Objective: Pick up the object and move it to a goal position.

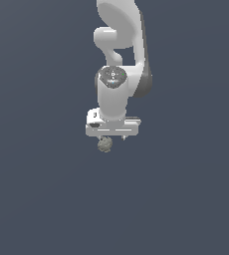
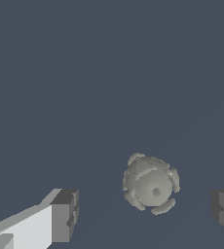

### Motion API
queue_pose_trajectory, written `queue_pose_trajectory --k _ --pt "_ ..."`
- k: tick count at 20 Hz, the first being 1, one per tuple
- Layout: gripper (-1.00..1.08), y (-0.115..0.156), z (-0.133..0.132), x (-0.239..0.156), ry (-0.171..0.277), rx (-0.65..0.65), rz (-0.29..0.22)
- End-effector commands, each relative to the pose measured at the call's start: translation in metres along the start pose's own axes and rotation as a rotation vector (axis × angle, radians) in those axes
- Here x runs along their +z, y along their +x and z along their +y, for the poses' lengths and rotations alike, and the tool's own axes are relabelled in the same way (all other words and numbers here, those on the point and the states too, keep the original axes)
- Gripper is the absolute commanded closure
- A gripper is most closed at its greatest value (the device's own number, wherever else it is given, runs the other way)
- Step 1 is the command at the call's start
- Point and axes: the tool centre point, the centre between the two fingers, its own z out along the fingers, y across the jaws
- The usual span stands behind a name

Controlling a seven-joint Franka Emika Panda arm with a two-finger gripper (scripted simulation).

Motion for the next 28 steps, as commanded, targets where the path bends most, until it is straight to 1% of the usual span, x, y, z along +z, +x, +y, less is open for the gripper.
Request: queue_pose_trajectory --k 1,4,10,17,22,28 --pt "-0.92 0.0 0.0 0.0 0.0 0.0 0.0" --pt "-0.92 0.0 0.004 -0.001 -0.001 0.0 0.0" --pt "-0.92 -0.002 0.022 -0.008 -0.006 -0.002 -0.004" --pt "-0.92 -0.004 0.023 -0.003 -0.004 0.016 -0.002" --pt "-0.92 -0.01 0.025 0.012 0.005 0.075 0.004" --pt "-0.92 -0.024 0.03 0.04 0.018 0.194 0.014"
